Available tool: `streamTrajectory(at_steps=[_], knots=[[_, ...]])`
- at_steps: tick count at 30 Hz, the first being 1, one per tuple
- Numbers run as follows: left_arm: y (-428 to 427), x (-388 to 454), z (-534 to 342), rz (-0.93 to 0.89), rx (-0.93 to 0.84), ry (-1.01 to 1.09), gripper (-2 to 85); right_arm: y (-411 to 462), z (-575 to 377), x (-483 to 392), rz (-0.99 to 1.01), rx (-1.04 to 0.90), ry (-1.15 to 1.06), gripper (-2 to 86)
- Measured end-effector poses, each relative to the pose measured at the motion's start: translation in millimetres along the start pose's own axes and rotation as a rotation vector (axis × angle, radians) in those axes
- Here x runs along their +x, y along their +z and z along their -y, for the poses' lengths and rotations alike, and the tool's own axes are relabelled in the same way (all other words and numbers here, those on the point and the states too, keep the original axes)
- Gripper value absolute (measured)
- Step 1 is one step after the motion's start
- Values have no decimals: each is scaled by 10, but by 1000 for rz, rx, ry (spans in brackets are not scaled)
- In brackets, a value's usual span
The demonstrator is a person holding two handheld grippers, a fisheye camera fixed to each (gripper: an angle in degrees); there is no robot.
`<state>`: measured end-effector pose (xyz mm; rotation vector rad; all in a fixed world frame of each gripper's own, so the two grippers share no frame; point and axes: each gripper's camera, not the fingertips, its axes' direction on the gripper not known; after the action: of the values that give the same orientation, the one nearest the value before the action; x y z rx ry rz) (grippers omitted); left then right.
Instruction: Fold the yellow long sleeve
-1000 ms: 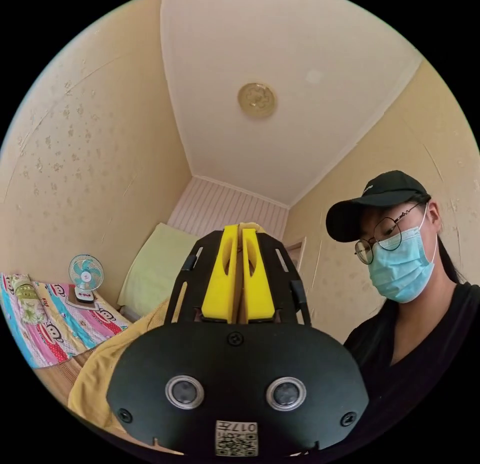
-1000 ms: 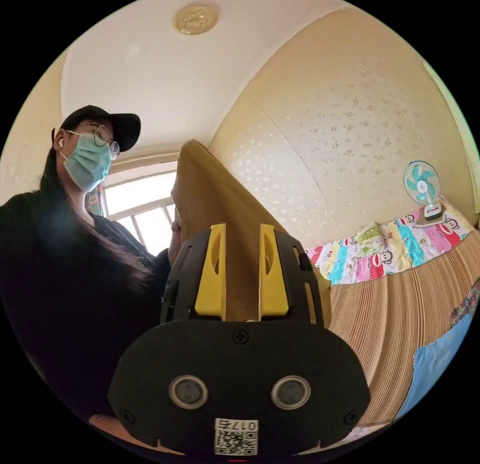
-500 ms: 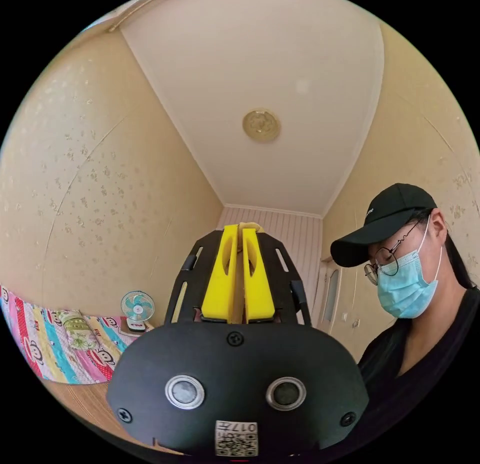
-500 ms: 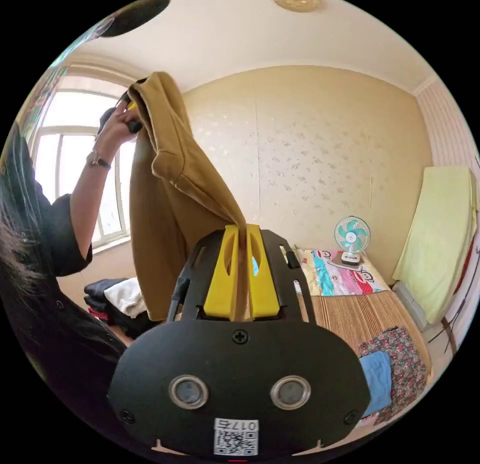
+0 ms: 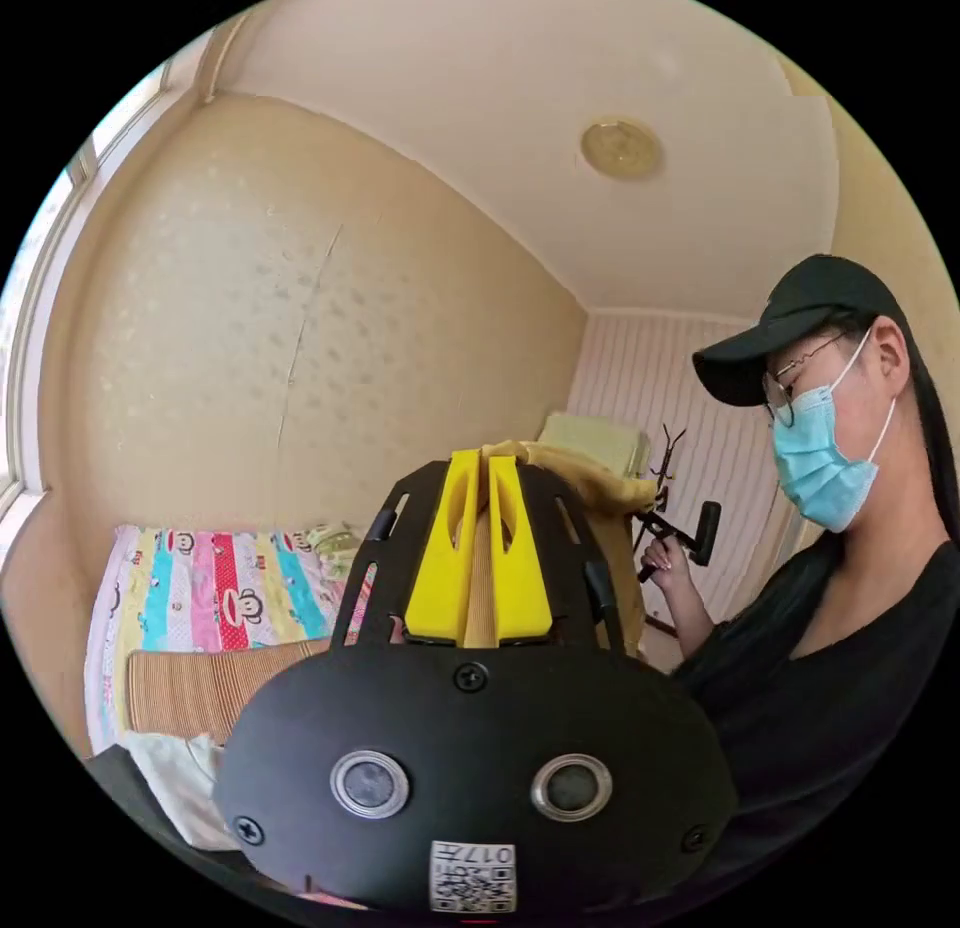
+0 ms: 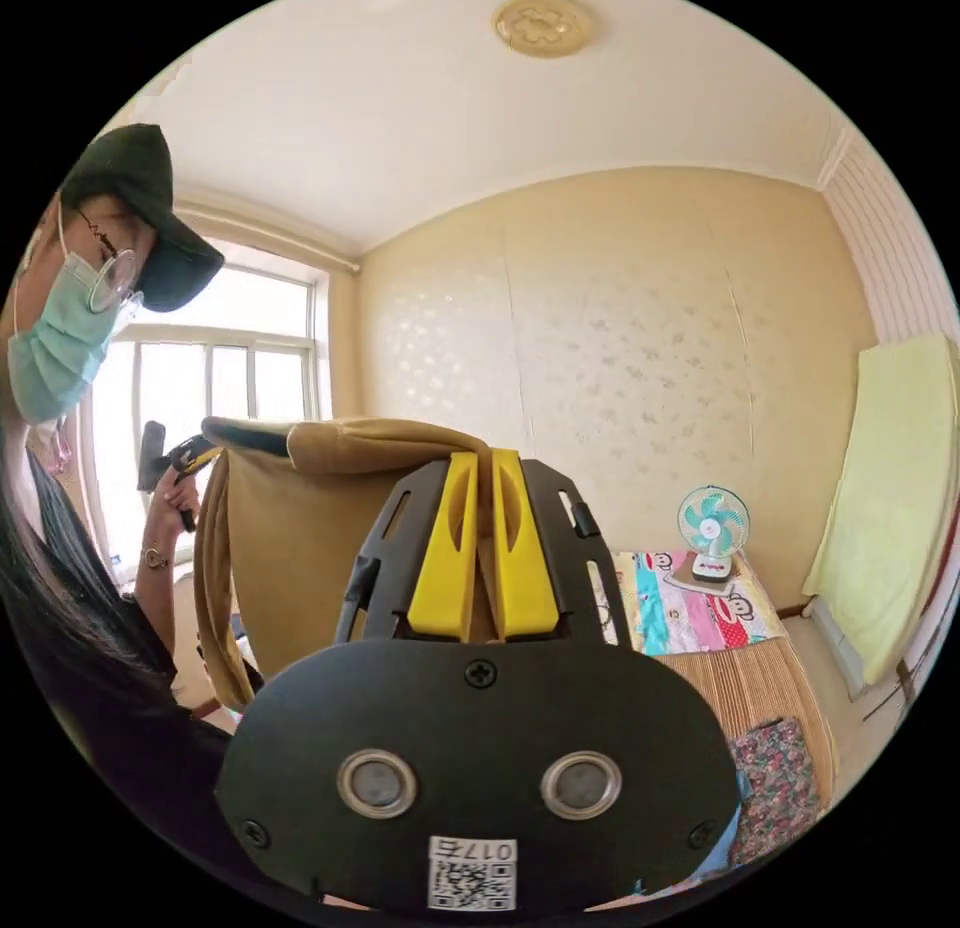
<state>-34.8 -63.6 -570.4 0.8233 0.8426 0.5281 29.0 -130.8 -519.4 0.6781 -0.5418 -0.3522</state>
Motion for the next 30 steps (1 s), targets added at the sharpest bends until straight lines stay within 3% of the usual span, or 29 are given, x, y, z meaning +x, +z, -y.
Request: streamTrajectory(at_steps=[4, 6, 9, 11, 13, 20, 22, 23, 25, 28, 30], knots=[[1248, -1212, -226, 176, -317, -192, 7, 1870, -228, 613, -12, -422, -154, 29], [2208, -2136, -785, 270, -444, -284, 20, 3183, -820, 1097, -23, -672, -164, 28], [2915, -2921, -1664, 397, -567, -456, 38, 4178, -1748, 1528, -24, -890, -99, 24], [3102, -3077, -2190, 376, -582, -548, 47, 4400, -2244, 1709, -8, -955, 32, 21], [3275, -3037, -2701, 332, -641, -566, 52, 4431, -2729, 1765, 78, -995, 98, 21], [3434, -2601, -4636, 232, -1136, -589, 40, 3742, -4491, 1552, 337, -1326, 101, 17], [3287, -2503, -4994, 222, -1248, -606, 18, 3513, -4849, 1513, 290, -1485, -18, 13], [3112, -2426, -5059, 200, -1193, -605, 4, 3273, -4853, 1591, 274, -1403, -35, 13], [2936, -2373, -5101, 184, -1217, -643, -4, 3049, -4853, 1815, 220, -1430, 27, 13], [2802, -2334, -5093, 102, -1326, -685, -9, 2759, -4756, 2482, 210, -1489, 416, 21], [2578, -2414, -4964, 103, -1284, -742, -9, 2325, -4701, 3317, 147, -1237, 981, 40]])
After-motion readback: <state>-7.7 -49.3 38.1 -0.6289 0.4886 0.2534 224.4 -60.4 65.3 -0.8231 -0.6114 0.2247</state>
